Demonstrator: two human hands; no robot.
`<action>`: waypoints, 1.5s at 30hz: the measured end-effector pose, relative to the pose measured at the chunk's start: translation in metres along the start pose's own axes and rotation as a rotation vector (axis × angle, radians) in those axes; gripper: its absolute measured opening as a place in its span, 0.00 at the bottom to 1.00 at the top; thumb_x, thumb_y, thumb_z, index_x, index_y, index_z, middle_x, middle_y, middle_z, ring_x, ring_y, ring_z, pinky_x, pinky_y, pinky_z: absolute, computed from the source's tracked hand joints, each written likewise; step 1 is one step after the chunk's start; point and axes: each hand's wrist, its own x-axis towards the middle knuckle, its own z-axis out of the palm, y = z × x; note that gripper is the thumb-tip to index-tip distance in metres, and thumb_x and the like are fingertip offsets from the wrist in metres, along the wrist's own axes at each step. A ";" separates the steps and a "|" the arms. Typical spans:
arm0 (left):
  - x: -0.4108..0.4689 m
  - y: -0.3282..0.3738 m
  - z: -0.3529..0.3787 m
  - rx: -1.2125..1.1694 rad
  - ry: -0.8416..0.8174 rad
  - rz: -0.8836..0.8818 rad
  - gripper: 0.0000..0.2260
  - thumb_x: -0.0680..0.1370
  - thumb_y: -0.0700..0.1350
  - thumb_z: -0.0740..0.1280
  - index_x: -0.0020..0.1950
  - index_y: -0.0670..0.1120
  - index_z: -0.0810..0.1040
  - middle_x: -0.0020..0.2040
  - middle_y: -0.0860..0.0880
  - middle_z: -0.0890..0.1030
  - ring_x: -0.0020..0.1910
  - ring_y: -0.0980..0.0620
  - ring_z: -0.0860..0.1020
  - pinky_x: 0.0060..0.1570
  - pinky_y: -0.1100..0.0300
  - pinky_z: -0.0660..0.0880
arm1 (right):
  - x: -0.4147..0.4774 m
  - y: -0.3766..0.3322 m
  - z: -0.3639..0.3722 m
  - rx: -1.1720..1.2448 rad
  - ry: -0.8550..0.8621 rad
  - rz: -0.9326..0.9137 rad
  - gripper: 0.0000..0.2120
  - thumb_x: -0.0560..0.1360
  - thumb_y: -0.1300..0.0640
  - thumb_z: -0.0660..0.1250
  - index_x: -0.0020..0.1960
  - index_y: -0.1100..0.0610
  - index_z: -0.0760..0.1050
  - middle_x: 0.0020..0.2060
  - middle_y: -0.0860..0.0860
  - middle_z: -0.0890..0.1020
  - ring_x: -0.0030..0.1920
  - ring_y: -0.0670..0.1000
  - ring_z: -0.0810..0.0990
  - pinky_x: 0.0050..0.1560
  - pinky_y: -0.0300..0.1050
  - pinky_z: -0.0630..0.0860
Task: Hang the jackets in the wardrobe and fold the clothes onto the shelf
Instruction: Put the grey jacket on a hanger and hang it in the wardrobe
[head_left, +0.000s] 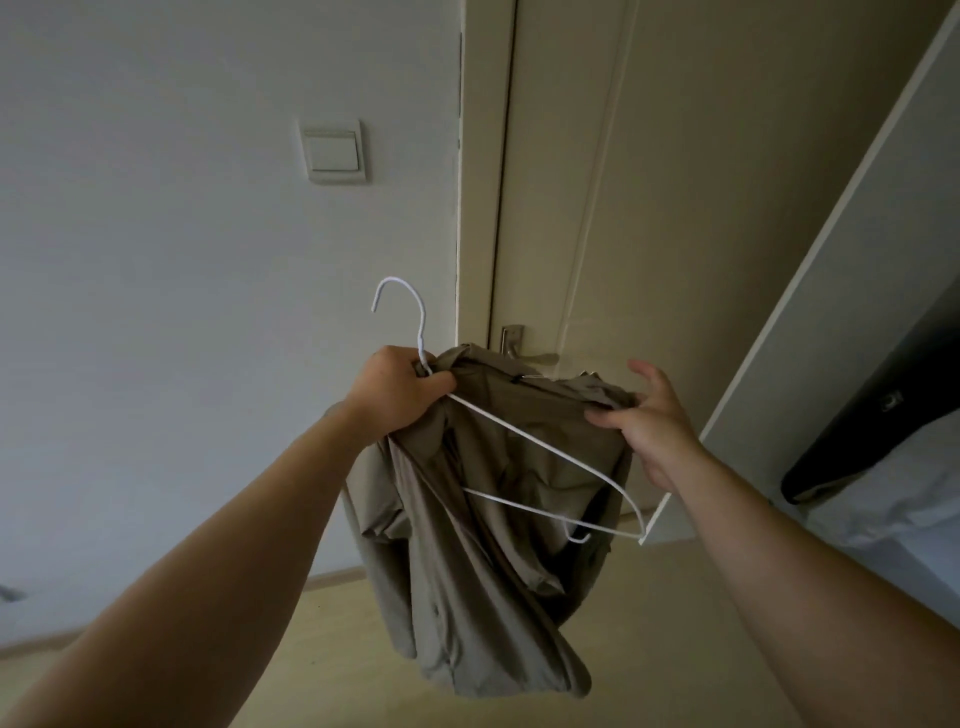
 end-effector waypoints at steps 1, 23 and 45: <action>0.003 -0.004 0.001 -0.040 0.000 -0.018 0.09 0.72 0.48 0.72 0.33 0.47 0.81 0.28 0.53 0.79 0.29 0.58 0.75 0.34 0.61 0.72 | 0.001 -0.001 -0.004 -0.048 -0.077 0.012 0.45 0.63 0.69 0.80 0.72 0.42 0.66 0.60 0.53 0.77 0.58 0.54 0.79 0.62 0.53 0.78; 0.022 0.027 0.037 -0.330 -0.232 0.151 0.08 0.74 0.41 0.73 0.34 0.48 0.83 0.30 0.52 0.80 0.31 0.58 0.78 0.33 0.67 0.74 | -0.024 0.017 -0.039 0.020 -0.550 0.585 0.38 0.60 0.27 0.75 0.56 0.56 0.85 0.58 0.56 0.84 0.58 0.55 0.83 0.60 0.50 0.79; 0.000 0.075 0.050 -0.464 -0.347 0.148 0.04 0.73 0.42 0.72 0.38 0.45 0.84 0.38 0.40 0.82 0.38 0.50 0.80 0.43 0.57 0.77 | -0.049 0.022 -0.026 0.441 -0.424 0.232 0.38 0.68 0.79 0.55 0.72 0.53 0.73 0.62 0.56 0.82 0.59 0.60 0.81 0.56 0.52 0.79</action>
